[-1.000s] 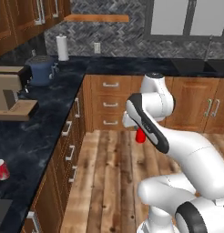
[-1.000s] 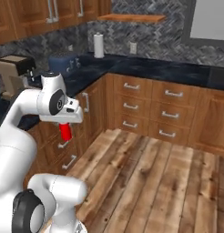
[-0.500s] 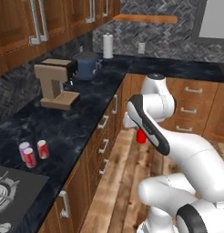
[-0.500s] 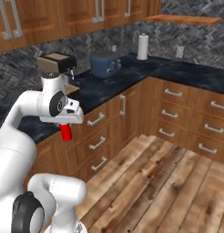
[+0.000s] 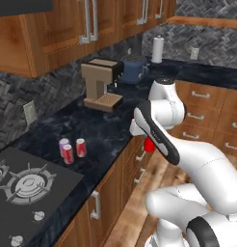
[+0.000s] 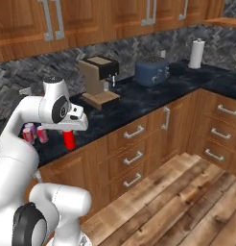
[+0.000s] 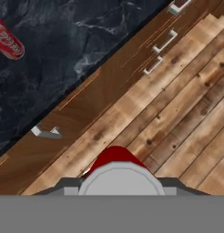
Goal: Four empty soda cans are scattered around the kitchen. Gather all the cans and cluster them next to the stove for recycling.
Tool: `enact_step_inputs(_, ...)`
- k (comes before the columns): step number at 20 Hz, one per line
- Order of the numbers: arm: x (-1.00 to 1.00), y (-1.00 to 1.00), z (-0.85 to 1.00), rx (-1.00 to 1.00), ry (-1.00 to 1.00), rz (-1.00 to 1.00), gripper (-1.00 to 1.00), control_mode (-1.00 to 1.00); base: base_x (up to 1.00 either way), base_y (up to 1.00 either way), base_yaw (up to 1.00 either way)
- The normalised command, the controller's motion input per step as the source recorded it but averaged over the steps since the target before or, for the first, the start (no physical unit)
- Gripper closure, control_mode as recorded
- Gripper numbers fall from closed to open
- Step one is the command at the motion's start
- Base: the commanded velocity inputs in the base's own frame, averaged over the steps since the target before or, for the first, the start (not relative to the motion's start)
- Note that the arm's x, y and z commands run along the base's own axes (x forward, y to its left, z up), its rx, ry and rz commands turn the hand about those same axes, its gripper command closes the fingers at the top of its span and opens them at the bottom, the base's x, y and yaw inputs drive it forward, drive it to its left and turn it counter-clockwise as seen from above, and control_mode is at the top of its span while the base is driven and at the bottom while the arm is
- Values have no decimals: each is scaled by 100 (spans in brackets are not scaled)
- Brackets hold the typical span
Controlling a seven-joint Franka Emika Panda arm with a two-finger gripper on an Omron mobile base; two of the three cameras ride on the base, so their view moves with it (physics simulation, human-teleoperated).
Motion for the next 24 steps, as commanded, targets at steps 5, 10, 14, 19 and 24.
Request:
enact_step_inputs(5, 0, 0, 0, 0, 0, 0, 100, 100, 22, 39, 34)
enact_step_inputs(10, 0, 0, 0, 0, 0, 0, 100, 100, 41, 18, 27)
enact_step_inputs(14, 0, 0, 0, 0, 0, 0, 100, 100, 29, 19, 23)
enact_step_inputs(19, 0, 0, 0, 0, 0, 0, 100, 100, 10, 16, 22)
enact_step_inputs(24, 0, 0, 0, 0, 0, 0, 100, 100, 3, 4, 14)
